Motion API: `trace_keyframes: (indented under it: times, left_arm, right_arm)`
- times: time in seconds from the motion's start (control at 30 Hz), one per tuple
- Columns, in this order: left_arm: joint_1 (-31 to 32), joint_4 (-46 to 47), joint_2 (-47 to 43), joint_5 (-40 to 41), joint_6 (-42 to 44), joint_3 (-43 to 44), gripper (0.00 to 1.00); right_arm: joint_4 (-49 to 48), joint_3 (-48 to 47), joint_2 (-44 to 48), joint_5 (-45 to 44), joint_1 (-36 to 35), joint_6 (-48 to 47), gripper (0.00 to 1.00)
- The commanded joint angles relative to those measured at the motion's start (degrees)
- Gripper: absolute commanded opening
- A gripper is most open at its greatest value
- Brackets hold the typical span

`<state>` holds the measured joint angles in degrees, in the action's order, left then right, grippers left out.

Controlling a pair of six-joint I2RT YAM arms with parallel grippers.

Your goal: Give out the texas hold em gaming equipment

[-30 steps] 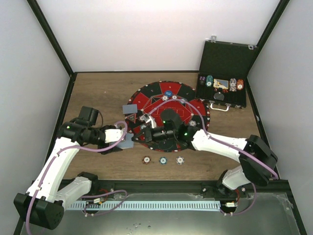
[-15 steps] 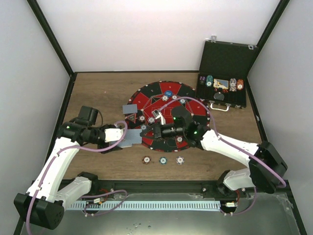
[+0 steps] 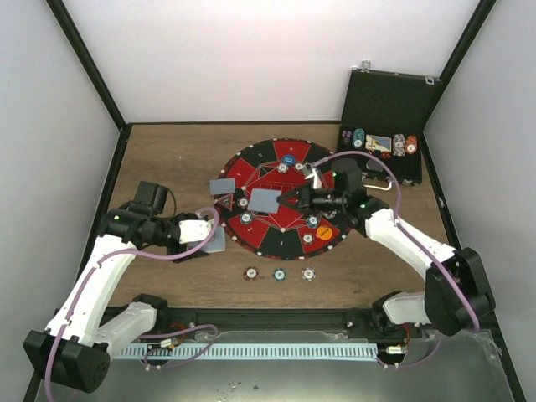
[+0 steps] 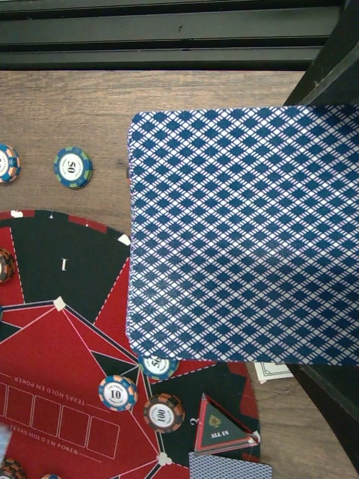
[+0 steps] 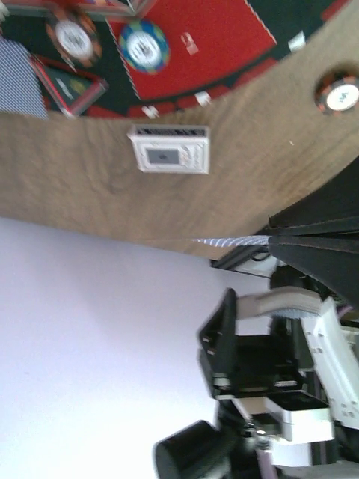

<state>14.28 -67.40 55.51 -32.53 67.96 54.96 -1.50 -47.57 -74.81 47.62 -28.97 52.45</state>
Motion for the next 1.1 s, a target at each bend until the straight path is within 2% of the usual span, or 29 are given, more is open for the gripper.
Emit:
trace_keyframes:
  times: [0.0,0.2,0.33,0.5,0.77,1.07]
  left_arm:
    - [-0.1,-0.4,-0.5,-1.7,1.3,-0.1,0.04]
    - [-0.1,-1.1,-0.2,-2.2,1.0,0.5,0.04]
    - [-0.1,-1.2,0.0,-1.9,0.9,0.5,0.04]
    - [-0.1,-1.4,0.5,-1.6,0.8,0.4,0.04]
    - [-0.1,-1.4,1.7,-2.0,0.3,0.7,0.04]
    - [-0.1,-0.3,2.9,-2.0,-0.2,0.6,0.04]
  right_arm:
    - [1.6,-3.8,-5.0,3.4,7.4,-3.6,0.01]
    - [3.7,-16.9,-21.0,1.2,14.6,-6.9,0.01]
    - [7.1,-29.1,-34.3,-3.0,16.4,-9.0,0.01]
    - [8.3,-42.0,-46.8,-8.0,17.6,-8.7,0.01]
    - [7.0,-53.4,-57.7,-11.7,19.1,-7.1,0.01]
    - [13.1,-63.6,-64.3,-14.8,19.4,-9.4,0.02]
